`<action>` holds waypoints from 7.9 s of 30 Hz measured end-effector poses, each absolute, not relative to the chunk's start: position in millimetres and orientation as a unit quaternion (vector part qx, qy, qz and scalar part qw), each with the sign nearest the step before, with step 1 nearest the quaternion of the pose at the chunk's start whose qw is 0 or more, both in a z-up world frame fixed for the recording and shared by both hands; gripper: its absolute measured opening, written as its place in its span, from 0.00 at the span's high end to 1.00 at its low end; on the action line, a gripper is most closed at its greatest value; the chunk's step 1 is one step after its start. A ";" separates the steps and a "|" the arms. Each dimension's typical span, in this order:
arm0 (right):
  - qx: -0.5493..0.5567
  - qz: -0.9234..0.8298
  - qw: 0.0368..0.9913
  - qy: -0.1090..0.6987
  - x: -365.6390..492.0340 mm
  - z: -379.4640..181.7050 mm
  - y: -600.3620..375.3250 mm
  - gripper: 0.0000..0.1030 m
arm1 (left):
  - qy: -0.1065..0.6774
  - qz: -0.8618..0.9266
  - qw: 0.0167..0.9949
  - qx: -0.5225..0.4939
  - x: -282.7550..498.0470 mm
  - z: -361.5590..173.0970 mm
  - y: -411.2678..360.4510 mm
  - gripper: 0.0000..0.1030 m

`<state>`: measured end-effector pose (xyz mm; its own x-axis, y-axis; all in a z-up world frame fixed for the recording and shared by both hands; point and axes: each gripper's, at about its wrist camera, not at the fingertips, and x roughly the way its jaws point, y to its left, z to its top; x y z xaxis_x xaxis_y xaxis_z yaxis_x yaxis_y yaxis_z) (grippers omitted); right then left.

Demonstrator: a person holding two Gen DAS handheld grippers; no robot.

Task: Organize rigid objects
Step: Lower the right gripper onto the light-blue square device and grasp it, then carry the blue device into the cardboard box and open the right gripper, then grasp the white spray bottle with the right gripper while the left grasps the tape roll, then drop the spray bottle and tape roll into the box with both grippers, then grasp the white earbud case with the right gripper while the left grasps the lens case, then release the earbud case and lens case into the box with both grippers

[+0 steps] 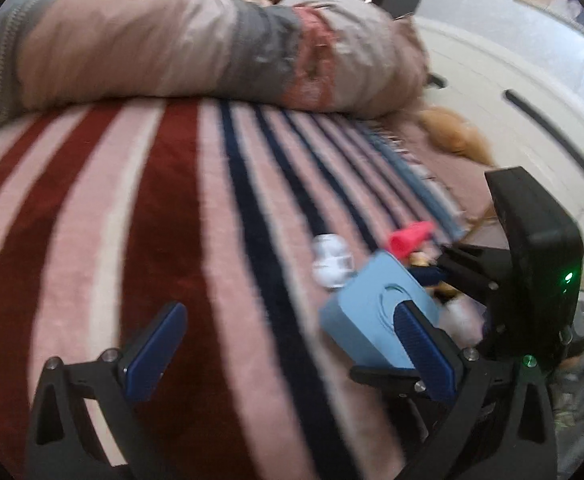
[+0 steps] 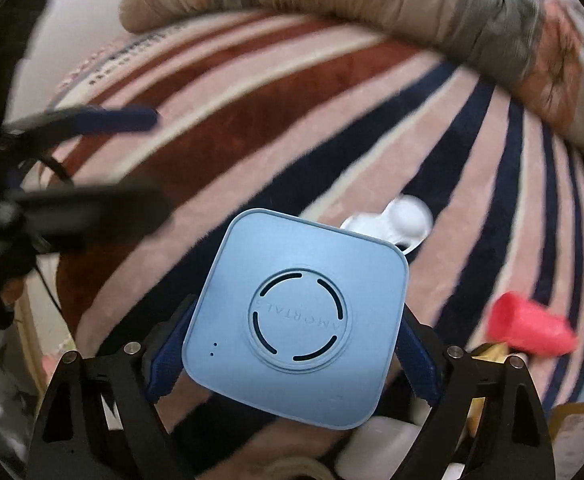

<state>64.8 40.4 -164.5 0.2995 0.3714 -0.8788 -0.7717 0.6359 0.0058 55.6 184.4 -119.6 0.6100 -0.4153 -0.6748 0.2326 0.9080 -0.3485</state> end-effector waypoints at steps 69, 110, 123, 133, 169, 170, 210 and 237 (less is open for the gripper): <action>-0.147 0.269 0.797 0.520 33.2 -173.8 -91.6 0.53 | 0.454 -0.240 0.856 0.054 28.5 -124.1 64.7 0.15; -0.241 0.233 0.812 0.478 26.8 -151.3 -65.4 0.80 | 0.483 -0.170 0.856 0.065 11.0 -158.3 78.0 0.64; -0.162 0.199 0.908 0.330 -9.3 50.3 -156.2 0.80 | 0.464 -0.165 0.868 0.068 9.1 -122.9 78.1 0.64; -0.127 0.095 0.894 0.419 28.9 -16.6 -232.8 0.64 | 0.392 -0.226 0.886 0.100 11.1 -21.7 15.0 0.64; -0.090 0.401 0.827 0.383 -9.1 -2.5 -86.8 0.37 | 0.427 -0.116 0.892 0.087 86.4 -44.4 67.5 0.18; -0.099 0.403 0.813 0.409 -4.1 -18.9 -69.9 0.37 | 0.439 -0.113 0.888 0.077 90.3 -61.7 75.4 0.18; -0.099 0.317 0.891 0.310 -20.5 47.4 -125.4 0.49 | 0.447 -0.114 0.884 0.074 98.1 -126.2 66.8 0.72; -0.059 0.145 0.912 0.380 17.1 -10.4 -293.8 0.34 | 0.430 -0.352 0.815 0.163 80.0 24.0 -198.8 0.71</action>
